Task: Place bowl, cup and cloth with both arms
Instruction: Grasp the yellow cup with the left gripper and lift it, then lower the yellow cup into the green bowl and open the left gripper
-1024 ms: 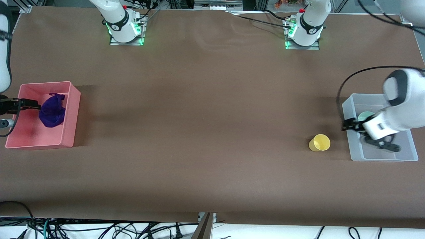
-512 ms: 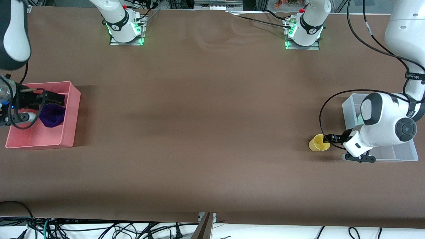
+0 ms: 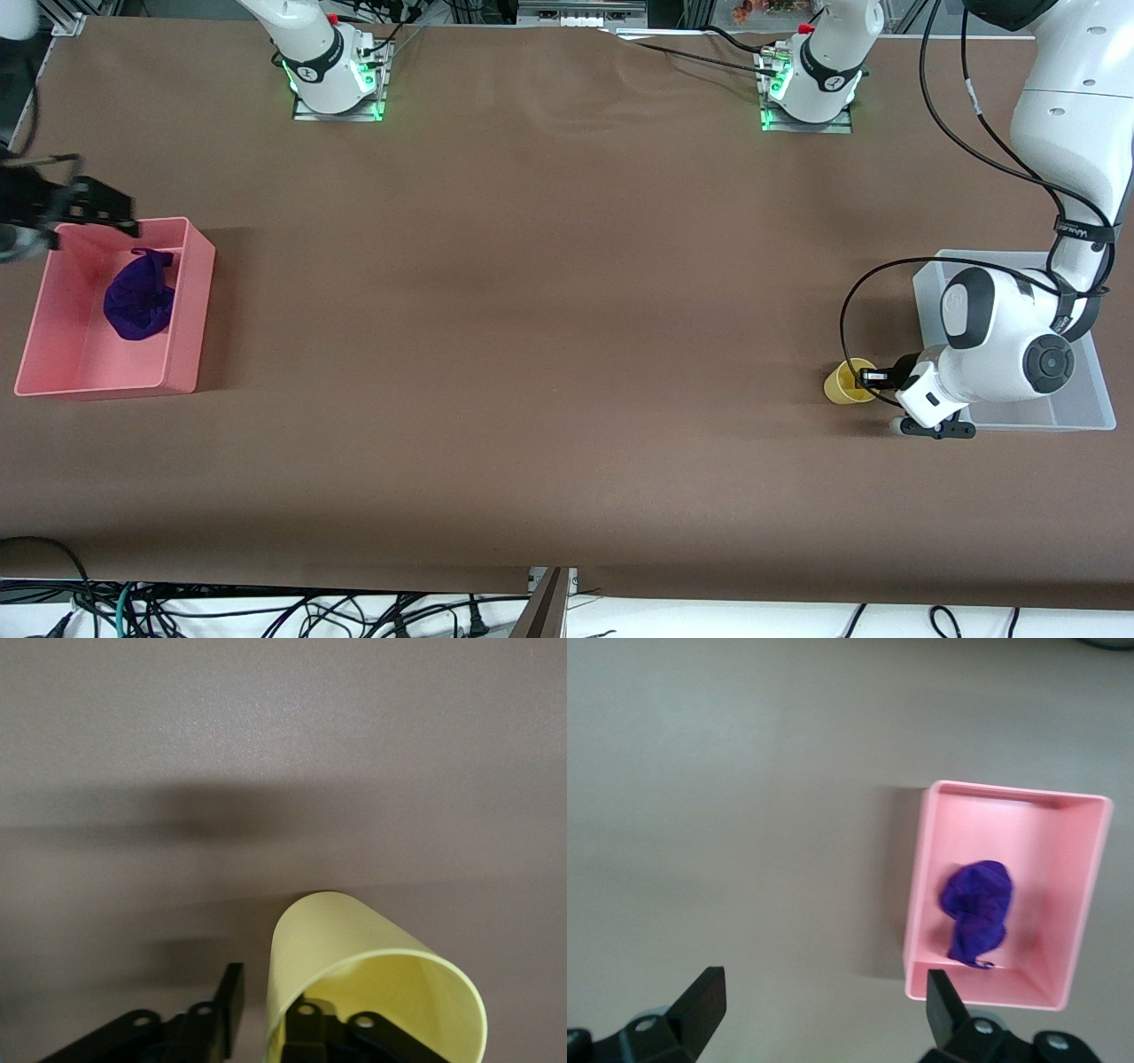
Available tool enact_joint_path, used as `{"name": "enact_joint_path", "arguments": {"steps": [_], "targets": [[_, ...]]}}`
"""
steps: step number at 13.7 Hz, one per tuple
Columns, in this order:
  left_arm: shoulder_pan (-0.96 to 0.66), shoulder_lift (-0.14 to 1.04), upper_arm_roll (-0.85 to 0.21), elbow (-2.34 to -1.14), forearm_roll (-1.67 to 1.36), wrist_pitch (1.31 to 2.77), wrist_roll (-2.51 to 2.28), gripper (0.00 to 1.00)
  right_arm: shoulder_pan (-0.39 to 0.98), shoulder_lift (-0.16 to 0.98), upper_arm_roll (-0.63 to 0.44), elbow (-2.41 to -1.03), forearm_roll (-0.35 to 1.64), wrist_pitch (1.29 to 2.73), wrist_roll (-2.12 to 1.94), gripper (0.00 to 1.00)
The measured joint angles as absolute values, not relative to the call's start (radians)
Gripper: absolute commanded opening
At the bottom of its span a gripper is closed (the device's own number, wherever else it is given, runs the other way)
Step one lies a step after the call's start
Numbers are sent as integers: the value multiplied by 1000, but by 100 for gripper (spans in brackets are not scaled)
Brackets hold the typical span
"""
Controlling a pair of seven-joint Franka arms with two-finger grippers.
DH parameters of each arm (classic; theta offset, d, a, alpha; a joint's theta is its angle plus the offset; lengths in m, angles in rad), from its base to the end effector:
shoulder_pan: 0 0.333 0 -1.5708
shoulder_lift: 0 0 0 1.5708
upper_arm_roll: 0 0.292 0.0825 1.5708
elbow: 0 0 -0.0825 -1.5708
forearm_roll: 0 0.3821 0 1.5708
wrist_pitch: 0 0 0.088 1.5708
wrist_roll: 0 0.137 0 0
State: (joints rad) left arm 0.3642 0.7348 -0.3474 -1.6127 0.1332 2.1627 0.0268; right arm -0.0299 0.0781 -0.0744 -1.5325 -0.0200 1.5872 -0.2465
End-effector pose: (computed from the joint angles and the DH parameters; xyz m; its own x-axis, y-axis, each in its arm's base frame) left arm 0.6547 0.0344 0.1576 0.9906 -0.0340 -0.1327 -0.0160 -0.9907 0.1349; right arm 0.5716 -0.0612 0.5460 0.9894 0.1421 -0.0288 0.1427 -0.9896 0.0193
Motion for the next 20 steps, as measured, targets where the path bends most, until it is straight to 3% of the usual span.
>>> {"name": "enact_joint_path", "arguments": {"steps": [3, 8, 12, 14, 20], "targets": [[364, 730, -351, -1560, 133, 2093, 27, 0, -37, 66, -59, -1525, -57, 1554, -247, 100], [366, 653, -355, -1384, 142, 1707, 92, 0, -24, 65, 9, -1525, -84, 1507, -103, 100], [436, 560, -336, -1363, 283, 1581, 347, 0, -28, 66, 2, -1524, -83, 1506, -103, 100], [526, 556, -330, -1404, 309, 1635, 487, 0, -28, 67, 2, -1524, -80, 1506, -103, 100], [712, 557, -329, -1747, 311, 2140, 658, 0, -28, 68, 2, -1524, -76, 1506, -103, 100]]}}
